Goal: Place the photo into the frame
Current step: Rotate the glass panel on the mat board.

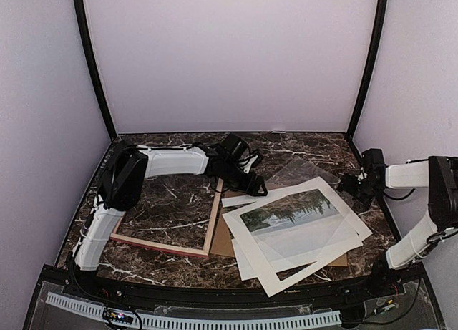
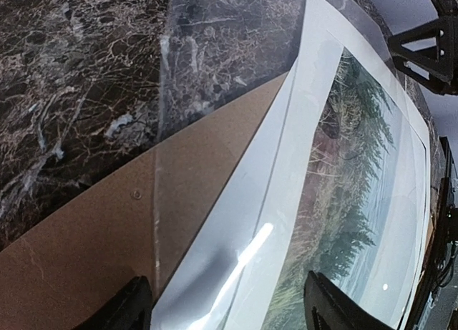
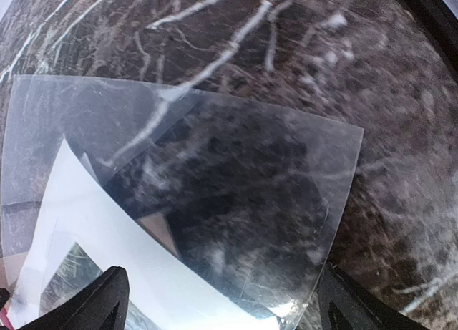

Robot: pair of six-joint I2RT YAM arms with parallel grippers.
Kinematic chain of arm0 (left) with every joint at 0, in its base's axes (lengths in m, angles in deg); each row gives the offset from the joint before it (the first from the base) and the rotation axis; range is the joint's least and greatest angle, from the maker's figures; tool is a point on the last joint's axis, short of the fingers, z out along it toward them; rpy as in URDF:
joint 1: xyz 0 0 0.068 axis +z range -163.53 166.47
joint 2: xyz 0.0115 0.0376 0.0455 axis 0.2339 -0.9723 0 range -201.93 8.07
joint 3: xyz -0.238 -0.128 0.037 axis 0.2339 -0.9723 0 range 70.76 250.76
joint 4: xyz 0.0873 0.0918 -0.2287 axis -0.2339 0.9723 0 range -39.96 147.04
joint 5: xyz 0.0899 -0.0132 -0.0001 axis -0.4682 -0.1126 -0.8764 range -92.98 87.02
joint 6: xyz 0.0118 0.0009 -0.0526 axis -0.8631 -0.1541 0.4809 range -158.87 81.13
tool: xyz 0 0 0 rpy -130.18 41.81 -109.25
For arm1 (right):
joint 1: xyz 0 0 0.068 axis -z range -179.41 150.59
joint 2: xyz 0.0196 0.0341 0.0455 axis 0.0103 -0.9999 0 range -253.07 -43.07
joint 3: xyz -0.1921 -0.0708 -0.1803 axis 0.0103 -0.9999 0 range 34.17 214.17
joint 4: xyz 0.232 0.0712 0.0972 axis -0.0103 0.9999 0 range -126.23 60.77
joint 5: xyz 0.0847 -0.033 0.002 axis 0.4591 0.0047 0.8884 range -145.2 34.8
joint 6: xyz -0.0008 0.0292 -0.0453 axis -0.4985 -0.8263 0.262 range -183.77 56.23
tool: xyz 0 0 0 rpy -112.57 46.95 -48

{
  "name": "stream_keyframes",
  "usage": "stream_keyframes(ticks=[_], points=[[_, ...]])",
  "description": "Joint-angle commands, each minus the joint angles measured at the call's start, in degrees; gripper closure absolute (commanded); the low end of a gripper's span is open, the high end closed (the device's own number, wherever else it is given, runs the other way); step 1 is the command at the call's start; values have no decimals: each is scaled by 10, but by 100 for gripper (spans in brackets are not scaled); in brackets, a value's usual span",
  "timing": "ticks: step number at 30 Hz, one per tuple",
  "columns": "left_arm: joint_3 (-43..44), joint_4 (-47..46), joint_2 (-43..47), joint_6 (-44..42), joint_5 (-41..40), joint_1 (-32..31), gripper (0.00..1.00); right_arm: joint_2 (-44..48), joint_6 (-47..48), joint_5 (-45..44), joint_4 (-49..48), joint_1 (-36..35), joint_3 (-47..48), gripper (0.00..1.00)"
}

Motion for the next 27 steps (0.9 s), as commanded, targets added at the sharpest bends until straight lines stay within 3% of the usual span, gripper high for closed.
stream_keyframes(ticks=[1,14,21,27], points=[[-24,39,16,4,12,-20,27,-61,43,95,-35,1,52,9],[-204,-24,141,36,65,-52,34,-201,88,235,-53,-2,188,24],[-205,-10,179,52,-22,-39,27,-208,113,180,10,0,225,24],[-197,-38,182,102,-10,11,18,-183,134,130,39,0,203,20]])
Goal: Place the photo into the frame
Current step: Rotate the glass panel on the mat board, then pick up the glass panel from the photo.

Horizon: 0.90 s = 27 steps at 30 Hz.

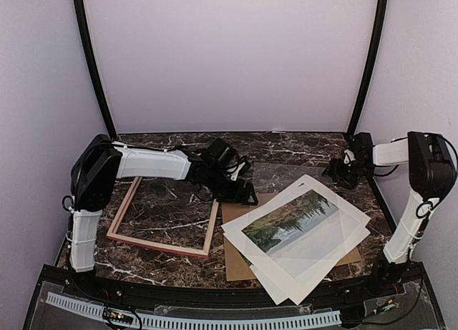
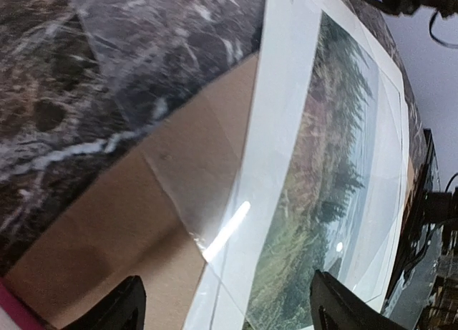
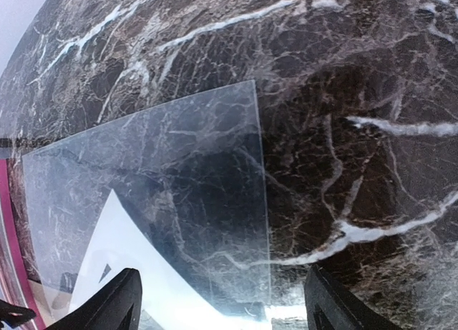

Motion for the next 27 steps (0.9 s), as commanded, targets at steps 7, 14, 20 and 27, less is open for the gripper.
stream_keyframes(ticks=[7,14,20,27], points=[[67,-17,-24,37,22,67,14,23,30,4,23,-2,-33,22],[139,-20,-92,50,49,67,14,23,24,21,16,-2,-47,27],[202,15,-142,91,53,67,16,31,11,49,2,-2,-71,33],[203,28,-161,144,78,67,16,37,-10,93,-26,-11,-96,39]])
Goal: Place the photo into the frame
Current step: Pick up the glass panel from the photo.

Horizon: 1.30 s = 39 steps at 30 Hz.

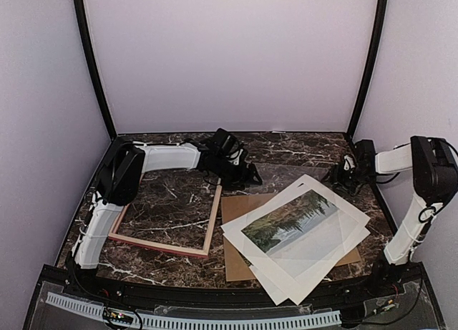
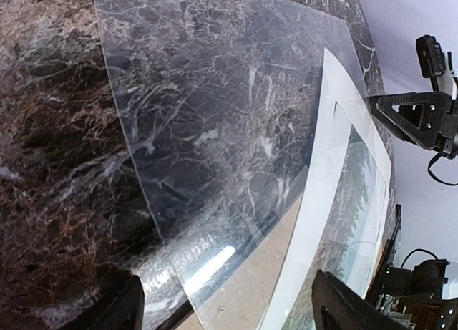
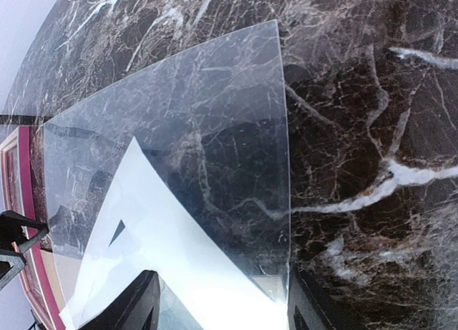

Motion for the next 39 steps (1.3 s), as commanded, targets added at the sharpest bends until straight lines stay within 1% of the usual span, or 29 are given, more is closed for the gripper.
stream_keyframes(ticks=[1,4,12,16,20,25,27,31,35,39], points=[[-1,24,-5,48,30,-1,17,-1,-26,42,2,-12,-26,40],[-8,6,-4,67,51,0,16,1,-38,65,-12,-13,-32,42],[-32,-55,9,83,92,8,18,21,-40,114,-38,-11,-34,47],[-34,-61,20,67,89,11,19,32,-31,134,-43,-5,-29,49],[-40,-66,26,56,88,12,20,49,-19,130,-36,-1,-21,49],[-56,-95,36,52,93,13,23,59,-17,137,-35,-2,-17,49],[-60,-103,41,47,94,14,24,60,-16,134,-31,-1,-15,49],[-69,-120,50,37,100,17,23,64,-12,122,-26,-1,-14,46],[-86,-149,63,38,107,22,23,62,-8,114,-23,-1,-12,42],[-104,-185,74,43,118,25,23,59,-6,111,-23,-1,-14,40]])
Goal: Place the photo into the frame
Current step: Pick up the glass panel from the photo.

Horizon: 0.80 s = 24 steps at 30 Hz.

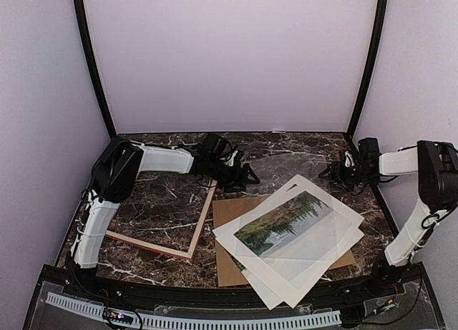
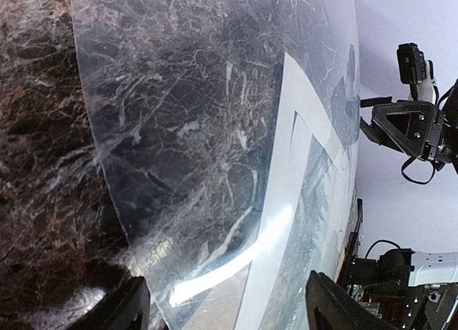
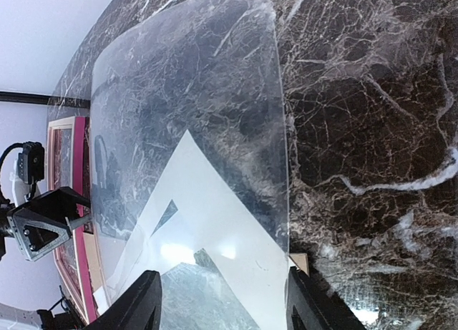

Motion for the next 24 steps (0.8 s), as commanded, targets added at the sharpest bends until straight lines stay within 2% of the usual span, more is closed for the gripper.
stream_keyframes(ticks=[1,9,24], points=[[-17,-62,56,-7,28,4,23,8,8,13,-3,-3,11,41],[-32,-90,65,-3,39,5,23,21,7,25,-8,-3,0,46],[-71,-122,81,5,23,14,23,88,-29,110,-58,3,-44,53]])
